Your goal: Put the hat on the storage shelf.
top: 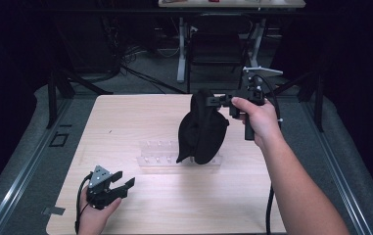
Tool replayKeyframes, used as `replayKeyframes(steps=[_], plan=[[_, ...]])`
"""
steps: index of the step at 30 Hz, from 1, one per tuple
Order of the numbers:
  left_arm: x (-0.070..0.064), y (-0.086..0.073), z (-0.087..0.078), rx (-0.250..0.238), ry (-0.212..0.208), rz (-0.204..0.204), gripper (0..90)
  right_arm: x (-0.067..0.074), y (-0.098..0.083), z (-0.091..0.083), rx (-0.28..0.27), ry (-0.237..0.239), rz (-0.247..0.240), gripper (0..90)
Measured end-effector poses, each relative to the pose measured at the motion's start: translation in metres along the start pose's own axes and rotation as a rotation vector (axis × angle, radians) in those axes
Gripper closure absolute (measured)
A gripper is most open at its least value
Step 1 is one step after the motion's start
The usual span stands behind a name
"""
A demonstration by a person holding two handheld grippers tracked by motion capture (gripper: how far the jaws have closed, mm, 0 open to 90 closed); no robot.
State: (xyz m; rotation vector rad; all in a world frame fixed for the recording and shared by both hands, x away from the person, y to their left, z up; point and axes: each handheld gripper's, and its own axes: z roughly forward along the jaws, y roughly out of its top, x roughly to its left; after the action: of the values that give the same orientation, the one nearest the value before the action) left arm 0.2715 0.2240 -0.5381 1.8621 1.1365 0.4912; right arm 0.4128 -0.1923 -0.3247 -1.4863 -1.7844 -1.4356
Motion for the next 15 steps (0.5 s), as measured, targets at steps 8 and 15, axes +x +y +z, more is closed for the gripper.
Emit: replayKeyframes(steps=[8, 15], plan=[[-0.013, 0.016, 0.011, 0.002, -0.009, 0.042, 46.9, 0.005, -0.001, 0.006, -0.001, -0.004, 0.0, 88.5], [-0.029, 0.03, 0.018, -0.019, -0.038, 0.074, 48.6, 0.007, -0.001, 0.013, -0.001, 0.012, 0.002, 88.5]])
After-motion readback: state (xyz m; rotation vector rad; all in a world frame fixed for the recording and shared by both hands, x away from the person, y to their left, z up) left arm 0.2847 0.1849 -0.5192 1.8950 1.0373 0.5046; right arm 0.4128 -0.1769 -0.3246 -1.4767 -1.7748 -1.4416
